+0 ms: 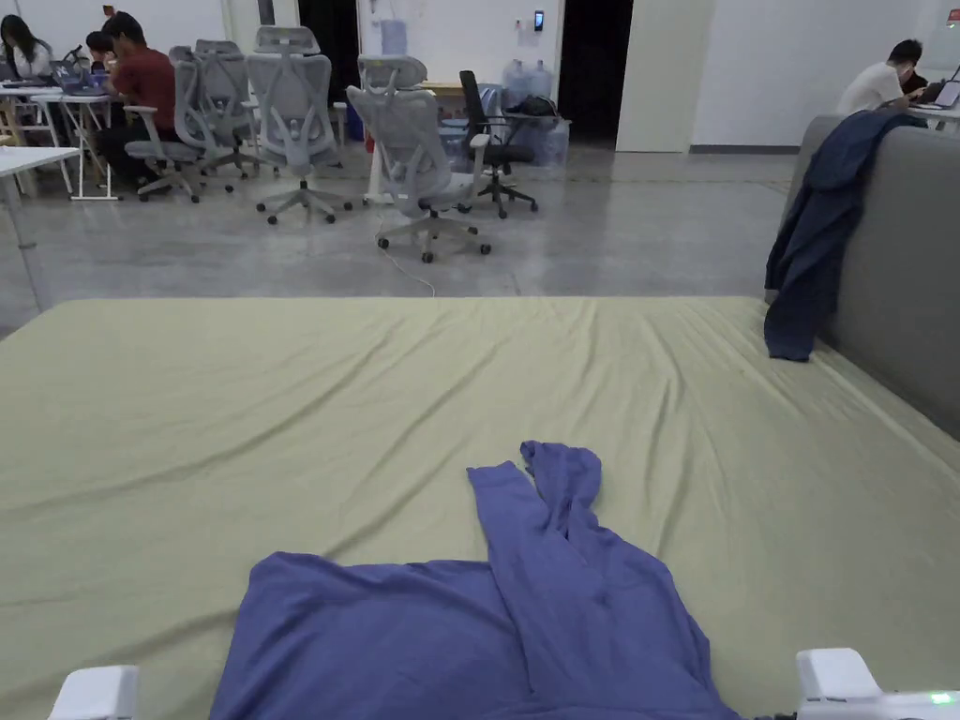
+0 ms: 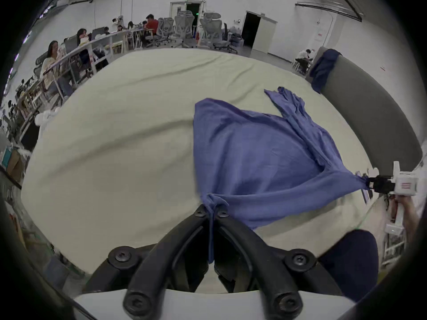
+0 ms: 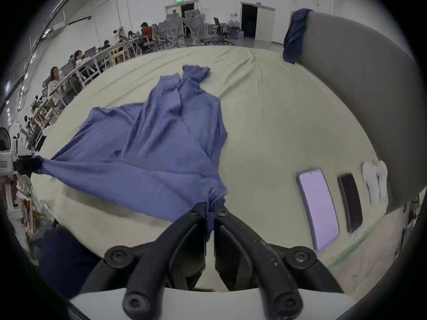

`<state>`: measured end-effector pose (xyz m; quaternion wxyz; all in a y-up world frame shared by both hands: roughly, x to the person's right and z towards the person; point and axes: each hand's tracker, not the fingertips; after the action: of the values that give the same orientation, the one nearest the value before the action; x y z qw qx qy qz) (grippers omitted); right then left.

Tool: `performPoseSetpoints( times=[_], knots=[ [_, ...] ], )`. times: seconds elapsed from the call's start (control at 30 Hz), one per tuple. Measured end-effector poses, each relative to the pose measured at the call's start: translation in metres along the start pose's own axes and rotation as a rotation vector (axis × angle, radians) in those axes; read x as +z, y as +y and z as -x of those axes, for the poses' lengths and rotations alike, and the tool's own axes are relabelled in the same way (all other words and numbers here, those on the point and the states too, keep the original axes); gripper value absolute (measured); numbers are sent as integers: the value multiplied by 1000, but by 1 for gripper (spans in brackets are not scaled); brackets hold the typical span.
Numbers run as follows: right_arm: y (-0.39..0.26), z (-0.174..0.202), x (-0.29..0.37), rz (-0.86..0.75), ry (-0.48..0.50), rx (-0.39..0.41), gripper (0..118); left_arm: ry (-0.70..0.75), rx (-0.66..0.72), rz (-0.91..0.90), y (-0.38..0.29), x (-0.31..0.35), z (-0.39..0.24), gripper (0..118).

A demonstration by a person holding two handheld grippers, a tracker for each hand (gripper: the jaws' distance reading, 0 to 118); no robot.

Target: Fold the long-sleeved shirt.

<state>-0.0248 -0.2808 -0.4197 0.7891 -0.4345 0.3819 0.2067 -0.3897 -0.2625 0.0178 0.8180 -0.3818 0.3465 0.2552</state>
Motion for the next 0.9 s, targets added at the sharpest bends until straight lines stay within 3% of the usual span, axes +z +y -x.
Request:
performPoseSetpoints(
  times=[0.23, 0.4, 0.5, 0.53, 0.57, 0.63, 0.67, 0.7, 0.8, 0.9],
  knots=[
    [-46, 6, -14, 133, -55, 70, 9, 17, -1, 131, -72, -20, -3, 0],
    [-54, 9, -42, 197, -68, 82, 9, 62, -43, 180, -83, -61, 3, 0],
    [-53, 14, -45, 190, -83, 101, 9, 66, 5, 162, -75, -55, -1, 2],
    [-53, 13, -42, 188, -80, 101, 12, 49, 43, 143, -72, -54, 0, 8],
    [-50, 11, -41, 184, -80, 100, 22, 55, 41, 123, -70, -51, 0, 22],
    [-44, 6, -28, 138, -207, 97, 83, 99, 28, 25, -62, -30, -4, 109],
    [-42, 3, -18, 108, -197, 75, 113, 71, 28, -35, -58, -20, -6, 118],
    [-40, -1, -7, 60, -155, 47, 118, 15, 24, -124, -56, -1, -8, 113],
    [-39, -11, 23, -70, -106, -134, 118, -92, 104, -154, -56, 9, -14, 115],
    [-41, -3, 33, -108, -95, -136, 116, -92, 128, -150, -57, 14, -29, 114]
  ],
)
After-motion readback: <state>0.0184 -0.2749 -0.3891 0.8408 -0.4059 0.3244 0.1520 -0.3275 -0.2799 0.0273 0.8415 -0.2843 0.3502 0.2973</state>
